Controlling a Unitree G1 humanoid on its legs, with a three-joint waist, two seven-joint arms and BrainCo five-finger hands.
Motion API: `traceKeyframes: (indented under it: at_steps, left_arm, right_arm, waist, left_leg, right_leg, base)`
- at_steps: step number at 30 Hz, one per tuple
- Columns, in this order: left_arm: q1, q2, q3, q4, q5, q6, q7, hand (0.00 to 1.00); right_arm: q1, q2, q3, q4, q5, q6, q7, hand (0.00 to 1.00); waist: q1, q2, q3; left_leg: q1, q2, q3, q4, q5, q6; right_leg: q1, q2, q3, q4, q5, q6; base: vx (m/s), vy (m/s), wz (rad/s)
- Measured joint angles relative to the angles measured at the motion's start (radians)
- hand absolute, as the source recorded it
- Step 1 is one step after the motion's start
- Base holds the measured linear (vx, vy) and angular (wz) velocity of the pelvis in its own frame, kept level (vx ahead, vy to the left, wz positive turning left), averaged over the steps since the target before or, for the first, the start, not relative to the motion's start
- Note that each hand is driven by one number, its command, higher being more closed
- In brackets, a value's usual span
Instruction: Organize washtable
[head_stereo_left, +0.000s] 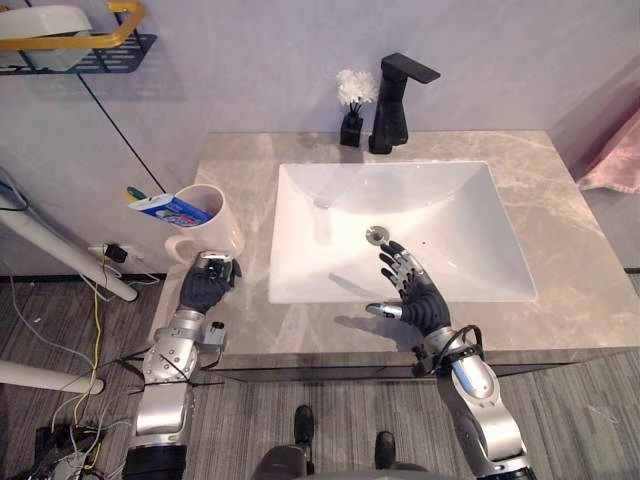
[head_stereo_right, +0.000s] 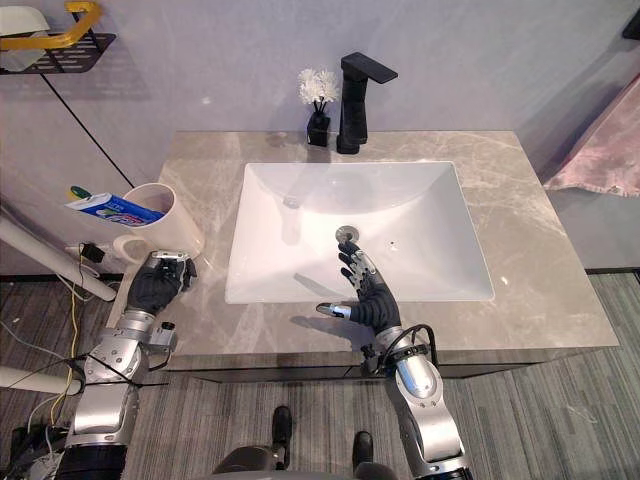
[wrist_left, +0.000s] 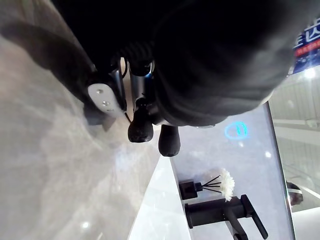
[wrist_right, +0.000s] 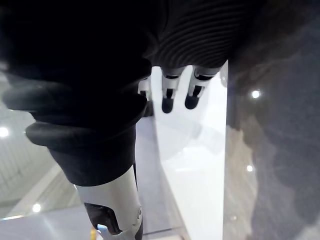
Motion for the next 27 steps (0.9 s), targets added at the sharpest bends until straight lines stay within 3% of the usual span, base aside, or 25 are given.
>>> traceKeyframes:
  at_steps: [6,13,27]
  left_arm:
    - [0.010,0.000,-0.003,0.000,-0.005,0.000,-0.006,1.00]
    - [0.147,0.000,-0.009,-0.067,-0.083,0.001,-0.033,1.00]
    - [0.227,-0.010,-0.008,-0.117,-0.119,0.000,-0.047,1.00]
  right_arm:
    - [0.004,0.000,0.001,0.000,0.000,0.001,0.000,0.00]
    - [0.011,-0.024,0.009,0.001,0.000,0.003,0.006,0.00]
    - [0.014,-0.030,0.044,0.009,-0.002,0.003,0.024,0.00]
  waist:
    - [-0.001,0.002,0.001]
    - [0.002,0.031,-0.001]
    - [0.027,0.027,-0.009]
  left_leg:
    - [0.007,-0.001,0.001,0.000,-0.002,0.004]
    - [0.026,-0.006,-0.016,0.000,-0.001,0.002]
    - [0.040,-0.010,-0.052,0.000,0.013,0.003]
  right_leg:
    - [0.007,-0.002,-0.022,0.000,0.005,-0.001]
    - [0.031,-0.006,-0.053,-0.006,0.003,-0.002]
    - [0.068,-0.009,-0.104,-0.019,-0.010,-0.008]
  base:
    - [0.00,0.005,-0.01]
    - [0.00,0.007,0.06]
    - [0.01,-0.001,0.08]
